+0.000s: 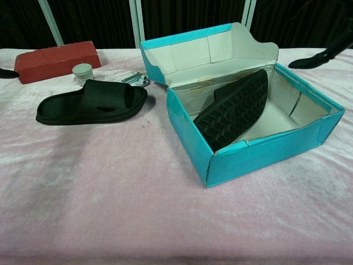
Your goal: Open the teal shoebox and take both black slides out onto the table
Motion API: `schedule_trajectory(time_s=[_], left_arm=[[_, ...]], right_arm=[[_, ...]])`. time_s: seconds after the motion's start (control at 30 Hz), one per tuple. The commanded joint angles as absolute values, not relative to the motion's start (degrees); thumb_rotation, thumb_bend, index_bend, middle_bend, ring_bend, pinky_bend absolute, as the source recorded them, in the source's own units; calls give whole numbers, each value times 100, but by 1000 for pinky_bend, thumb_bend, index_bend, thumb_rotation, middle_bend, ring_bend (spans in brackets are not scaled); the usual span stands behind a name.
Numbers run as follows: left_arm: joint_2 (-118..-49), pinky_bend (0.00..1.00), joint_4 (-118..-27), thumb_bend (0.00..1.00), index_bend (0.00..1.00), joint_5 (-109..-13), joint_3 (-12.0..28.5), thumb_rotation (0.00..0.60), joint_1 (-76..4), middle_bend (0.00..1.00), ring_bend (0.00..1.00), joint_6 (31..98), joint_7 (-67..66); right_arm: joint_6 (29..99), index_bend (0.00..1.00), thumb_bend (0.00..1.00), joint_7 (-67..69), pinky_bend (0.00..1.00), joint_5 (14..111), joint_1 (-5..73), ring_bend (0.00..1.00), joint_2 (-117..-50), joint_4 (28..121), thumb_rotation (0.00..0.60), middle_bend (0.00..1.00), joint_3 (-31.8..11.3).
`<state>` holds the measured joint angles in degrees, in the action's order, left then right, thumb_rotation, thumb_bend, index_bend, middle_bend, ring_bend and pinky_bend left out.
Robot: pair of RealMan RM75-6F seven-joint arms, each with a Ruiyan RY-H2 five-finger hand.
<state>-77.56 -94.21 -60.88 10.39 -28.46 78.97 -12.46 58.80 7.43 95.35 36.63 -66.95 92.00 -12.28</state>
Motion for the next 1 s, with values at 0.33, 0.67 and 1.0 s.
schedule_trajectory(time_s=[0.33, 0.67, 1.0], left_arm=[[-6739, 252, -10358, 0, 117, -6487, 949, 600, -2259, 187, 125, 8013, -685], [-6749, 255, -10265, 0, 106, -6435, 1111, 600, -2206, 183, 125, 7884, -573], [-6812, 255, -10192, 0, 96, -6401, 1213, 600, -2170, 177, 125, 7836, -589]], right_arm=[[4405, 242, 181, -39, 230, 8758, 4724, 19, -7348, 8629, 600, 151, -1299], [4072, 295, 182, -536, 230, 8288, 4869, 19, -7590, 8103, 600, 151, -1015], [4145, 300, 182, -524, 230, 8199, 4920, 20, -7602, 8063, 600, 151, -914]])
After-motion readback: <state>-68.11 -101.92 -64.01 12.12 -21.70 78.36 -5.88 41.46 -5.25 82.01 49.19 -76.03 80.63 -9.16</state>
